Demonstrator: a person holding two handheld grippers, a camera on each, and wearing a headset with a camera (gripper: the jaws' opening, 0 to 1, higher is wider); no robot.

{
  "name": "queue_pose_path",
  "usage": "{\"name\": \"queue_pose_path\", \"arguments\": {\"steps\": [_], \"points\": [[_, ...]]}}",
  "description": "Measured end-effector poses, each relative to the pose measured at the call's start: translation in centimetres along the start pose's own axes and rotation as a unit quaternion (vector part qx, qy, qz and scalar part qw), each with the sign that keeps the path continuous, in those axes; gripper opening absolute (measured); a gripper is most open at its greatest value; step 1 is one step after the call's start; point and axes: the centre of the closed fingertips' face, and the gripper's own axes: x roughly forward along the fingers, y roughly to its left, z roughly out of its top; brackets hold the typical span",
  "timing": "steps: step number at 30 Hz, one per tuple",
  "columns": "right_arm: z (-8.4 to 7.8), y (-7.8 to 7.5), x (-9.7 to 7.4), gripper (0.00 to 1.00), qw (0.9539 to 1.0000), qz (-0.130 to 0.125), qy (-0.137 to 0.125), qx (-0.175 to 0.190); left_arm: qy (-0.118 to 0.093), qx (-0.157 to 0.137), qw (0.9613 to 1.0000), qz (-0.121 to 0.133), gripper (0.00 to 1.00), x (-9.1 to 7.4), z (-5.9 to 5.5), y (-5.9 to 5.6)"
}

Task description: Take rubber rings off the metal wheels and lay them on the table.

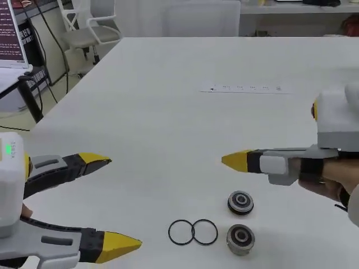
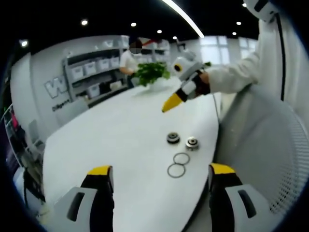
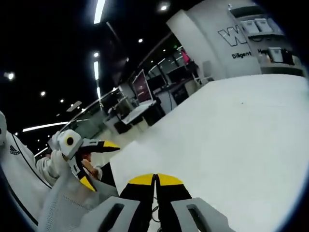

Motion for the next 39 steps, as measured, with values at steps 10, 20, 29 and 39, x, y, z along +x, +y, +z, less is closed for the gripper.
{"name": "queue_pose_path", "arguments": {"steps": [10,20,29,39], "points": [[1.4,-2.3,-1.8,0.22,0.9976,-0.023,-0.06,0.025,-0.015,0.041,0.9987,-0.028,0.83,1.1,4.9,0.0],[2.0,-5.4,-2.9,0.49,0.9914,-0.075,-0.107,-0.009,-0.053,0.098,0.992,-0.061,0.79,3.3,10.2,0.7],[1.7,-6.9,-3.1,0.61,0.9879,-0.102,-0.11,-0.041,-0.065,0.122,0.986,-0.093,0.74,6.3,12.2,1.1],[-1.3,-8.5,-3.8,0.52,0.9878,-0.126,-0.052,-0.074,-0.088,0.127,0.9797,-0.128,0.69,11.3,13.4,0.8]]}}
